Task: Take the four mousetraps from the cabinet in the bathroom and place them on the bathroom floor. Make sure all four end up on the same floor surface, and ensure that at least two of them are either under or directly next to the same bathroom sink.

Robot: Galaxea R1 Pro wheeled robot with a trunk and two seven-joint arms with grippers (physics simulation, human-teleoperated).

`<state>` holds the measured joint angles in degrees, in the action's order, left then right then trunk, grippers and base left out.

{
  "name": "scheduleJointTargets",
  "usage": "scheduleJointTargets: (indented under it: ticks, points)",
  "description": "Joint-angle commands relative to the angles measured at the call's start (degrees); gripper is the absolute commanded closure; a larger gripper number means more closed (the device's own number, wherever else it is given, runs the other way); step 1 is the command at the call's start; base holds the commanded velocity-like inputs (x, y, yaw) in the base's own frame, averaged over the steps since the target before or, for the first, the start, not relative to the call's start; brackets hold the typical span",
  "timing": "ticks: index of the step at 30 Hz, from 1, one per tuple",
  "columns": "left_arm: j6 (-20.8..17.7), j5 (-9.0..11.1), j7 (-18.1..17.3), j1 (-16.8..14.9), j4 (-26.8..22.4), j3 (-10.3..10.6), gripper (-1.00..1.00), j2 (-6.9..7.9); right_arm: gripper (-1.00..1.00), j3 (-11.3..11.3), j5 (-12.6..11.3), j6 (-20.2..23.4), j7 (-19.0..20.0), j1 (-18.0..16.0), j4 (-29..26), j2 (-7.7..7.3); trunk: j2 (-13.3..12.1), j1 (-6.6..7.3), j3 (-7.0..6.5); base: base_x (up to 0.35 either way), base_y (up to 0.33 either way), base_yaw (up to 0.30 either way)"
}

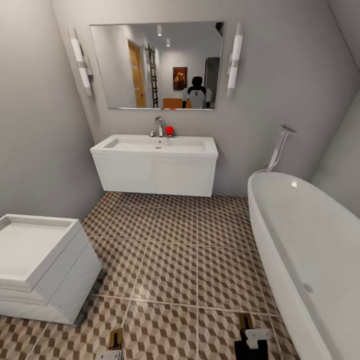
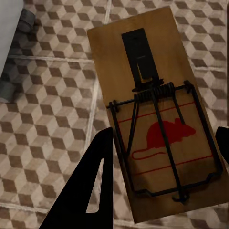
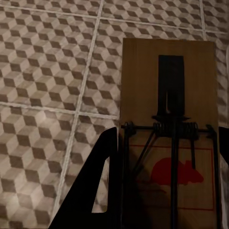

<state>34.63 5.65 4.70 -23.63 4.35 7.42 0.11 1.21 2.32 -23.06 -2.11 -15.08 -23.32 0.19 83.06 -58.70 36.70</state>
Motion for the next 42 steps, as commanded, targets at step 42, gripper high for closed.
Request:
scheduleJointTargets:
  ticks: [42]
  points:
    - [0.4, 0.4, 0.2, -0.1, 0.2, 0.5, 1.0, -0.03, 1.0, 0.1, 0.1, -0.1, -0.1, 0.0, 0.1, -0.19, 0.0, -0.03, 0.05, 0.331, -0.022, 0.0]
